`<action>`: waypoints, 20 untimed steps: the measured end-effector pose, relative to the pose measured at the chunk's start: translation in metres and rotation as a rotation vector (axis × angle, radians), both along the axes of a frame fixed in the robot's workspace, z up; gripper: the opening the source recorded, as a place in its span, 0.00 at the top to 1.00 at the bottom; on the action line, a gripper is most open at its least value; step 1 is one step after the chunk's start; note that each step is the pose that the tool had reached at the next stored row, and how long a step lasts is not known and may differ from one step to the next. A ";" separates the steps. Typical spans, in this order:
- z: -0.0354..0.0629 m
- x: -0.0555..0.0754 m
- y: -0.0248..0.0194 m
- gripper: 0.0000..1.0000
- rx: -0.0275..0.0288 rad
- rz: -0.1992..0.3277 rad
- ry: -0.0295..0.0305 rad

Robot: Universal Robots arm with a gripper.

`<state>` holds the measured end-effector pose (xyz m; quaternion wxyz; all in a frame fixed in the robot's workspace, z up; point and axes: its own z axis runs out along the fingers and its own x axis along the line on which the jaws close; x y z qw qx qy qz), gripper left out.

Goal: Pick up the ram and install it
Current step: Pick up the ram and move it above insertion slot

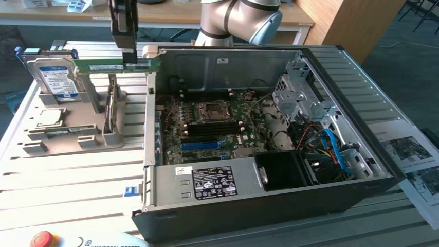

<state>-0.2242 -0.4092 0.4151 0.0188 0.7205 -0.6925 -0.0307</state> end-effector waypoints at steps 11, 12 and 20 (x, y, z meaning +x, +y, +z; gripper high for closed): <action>0.0007 0.023 -0.0001 0.88 0.0001 0.000 0.0017; 0.0008 0.025 -0.0001 0.88 0.0000 0.000 0.0019; 0.0012 0.042 -0.0001 0.88 0.0000 0.000 0.0030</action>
